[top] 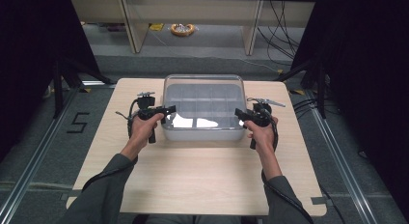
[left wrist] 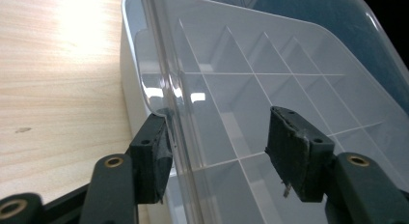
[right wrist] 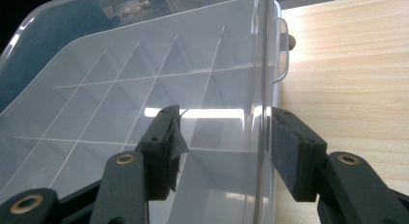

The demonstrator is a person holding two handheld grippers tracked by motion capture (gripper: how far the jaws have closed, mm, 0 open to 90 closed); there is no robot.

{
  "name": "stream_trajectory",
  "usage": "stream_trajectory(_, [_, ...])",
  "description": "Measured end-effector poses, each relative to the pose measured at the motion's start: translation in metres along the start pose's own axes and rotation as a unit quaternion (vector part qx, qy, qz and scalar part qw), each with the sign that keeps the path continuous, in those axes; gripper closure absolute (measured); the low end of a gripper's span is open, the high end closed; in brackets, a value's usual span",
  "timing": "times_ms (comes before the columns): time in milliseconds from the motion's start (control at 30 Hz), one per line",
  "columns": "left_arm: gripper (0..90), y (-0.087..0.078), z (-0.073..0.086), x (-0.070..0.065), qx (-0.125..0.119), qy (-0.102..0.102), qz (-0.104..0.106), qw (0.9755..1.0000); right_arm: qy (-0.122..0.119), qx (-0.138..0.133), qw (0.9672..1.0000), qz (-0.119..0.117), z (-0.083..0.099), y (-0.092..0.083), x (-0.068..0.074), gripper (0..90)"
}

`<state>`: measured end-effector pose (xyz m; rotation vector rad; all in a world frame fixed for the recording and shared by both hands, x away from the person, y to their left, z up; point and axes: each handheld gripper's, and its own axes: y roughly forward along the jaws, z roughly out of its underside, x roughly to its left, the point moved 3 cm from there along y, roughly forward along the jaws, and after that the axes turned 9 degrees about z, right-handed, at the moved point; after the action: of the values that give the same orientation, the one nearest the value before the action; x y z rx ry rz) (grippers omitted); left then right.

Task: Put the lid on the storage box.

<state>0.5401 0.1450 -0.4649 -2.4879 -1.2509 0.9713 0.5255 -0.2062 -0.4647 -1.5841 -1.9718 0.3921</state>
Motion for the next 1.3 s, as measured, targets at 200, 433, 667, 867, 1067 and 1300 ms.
stream_trajectory(200, [39.7, 0.001, 0.0, -0.001, 0.007, 0.015, -0.006, 0.9998, 0.003, 0.003, 1.0, 0.005, 0.0, 0.0, 0.003, 47.1])
stream_trajectory(433, [40.0, 0.001, -0.001, -0.002, 0.009, 0.013, -0.009, 0.9998, 0.009, 0.01, 0.9998, 0.014, 0.001, -0.002, 0.008, 44.3])
stream_trajectory(667, [40.5, 0.0, 0.001, -0.002, 0.005, 0.015, -0.014, 0.9998, 0.005, 0.009, 0.9998, 0.018, 0.0, 0.0, 0.008, 43.5])
stream_trajectory(867, [41.5, -0.003, 0.002, -0.001, 0.01, 0.022, -0.019, 0.9995, -0.016, 0.004, 0.9997, 0.016, -0.002, 0.001, 0.003, 43.1])
stream_trajectory(1067, [41.7, -0.006, 0.004, 0.0, 0.014, 0.029, -0.033, 0.999, -0.014, 0.014, 0.9997, 0.012, -0.003, 0.001, 0.006, 40.9])
stream_trajectory(1300, [43.3, -0.004, 0.01, 0.007, 0.025, 0.013, -0.02, 0.9994, -0.022, 0.014, 0.9996, 0.012, -0.003, 0.002, 0.008, 40.7])
